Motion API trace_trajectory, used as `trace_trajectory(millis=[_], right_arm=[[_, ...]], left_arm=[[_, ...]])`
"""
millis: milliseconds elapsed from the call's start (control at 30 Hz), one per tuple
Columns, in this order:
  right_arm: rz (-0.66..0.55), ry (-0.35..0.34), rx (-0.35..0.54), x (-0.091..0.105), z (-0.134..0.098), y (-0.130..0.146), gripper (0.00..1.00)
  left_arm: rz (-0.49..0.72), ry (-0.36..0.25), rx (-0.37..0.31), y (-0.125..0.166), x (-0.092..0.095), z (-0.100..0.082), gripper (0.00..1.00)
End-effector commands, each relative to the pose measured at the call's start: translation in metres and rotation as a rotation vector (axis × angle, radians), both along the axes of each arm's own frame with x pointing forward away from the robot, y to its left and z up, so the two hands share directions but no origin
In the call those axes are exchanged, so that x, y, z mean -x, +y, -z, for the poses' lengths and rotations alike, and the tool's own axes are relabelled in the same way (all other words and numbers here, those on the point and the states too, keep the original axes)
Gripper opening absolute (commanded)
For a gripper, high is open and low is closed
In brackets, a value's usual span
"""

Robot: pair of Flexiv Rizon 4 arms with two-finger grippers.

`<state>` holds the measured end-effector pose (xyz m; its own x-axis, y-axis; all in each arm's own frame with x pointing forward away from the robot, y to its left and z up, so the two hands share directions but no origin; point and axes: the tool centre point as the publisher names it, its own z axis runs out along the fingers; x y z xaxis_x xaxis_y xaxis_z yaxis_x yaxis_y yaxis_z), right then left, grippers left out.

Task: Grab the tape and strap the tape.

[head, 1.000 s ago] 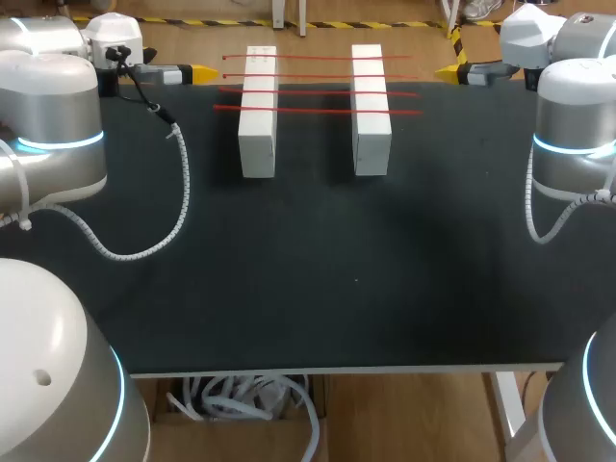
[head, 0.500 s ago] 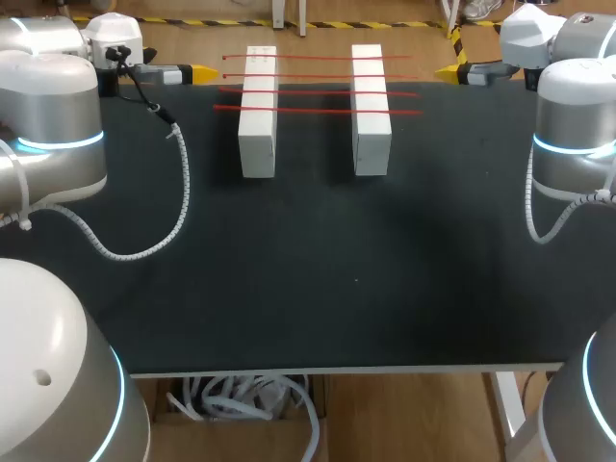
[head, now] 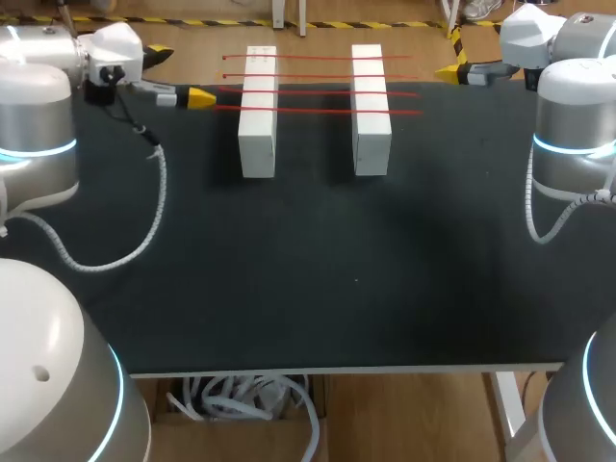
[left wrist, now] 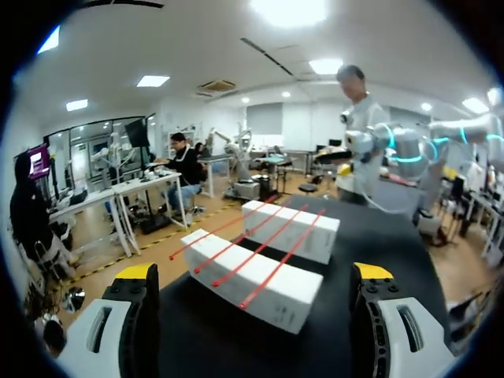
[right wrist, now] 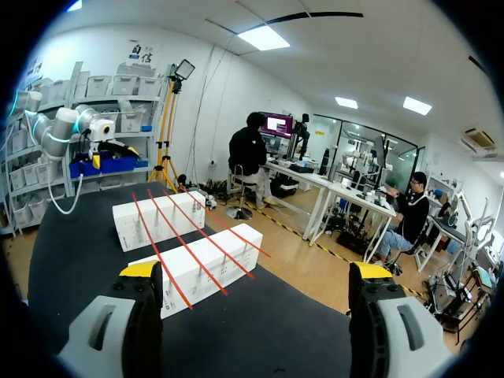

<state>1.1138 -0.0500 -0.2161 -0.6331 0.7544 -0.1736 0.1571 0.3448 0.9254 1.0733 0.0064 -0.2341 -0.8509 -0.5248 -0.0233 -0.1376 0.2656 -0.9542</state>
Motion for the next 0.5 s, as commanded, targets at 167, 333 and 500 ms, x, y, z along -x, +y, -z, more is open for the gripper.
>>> trace_trajectory(millis=[167, 333, 500], right_arm=[[0.000, 0.000, 0.000, 0.000, 0.000, 0.000, 1.00], [0.000, 0.000, 0.000, 0.000, 0.000, 0.000, 1.00], [0.000, 0.000, 0.000, 0.000, 0.000, 0.000, 1.00]], left_arm=[[0.122, 0.013, 0.022, 0.008, -0.010, 0.017, 1.00], [0.152, 0.014, 0.044, 0.005, -0.011, 0.026, 0.40], [0.157, 0.023, 0.051, 0.002, -0.013, 0.036, 0.41]])
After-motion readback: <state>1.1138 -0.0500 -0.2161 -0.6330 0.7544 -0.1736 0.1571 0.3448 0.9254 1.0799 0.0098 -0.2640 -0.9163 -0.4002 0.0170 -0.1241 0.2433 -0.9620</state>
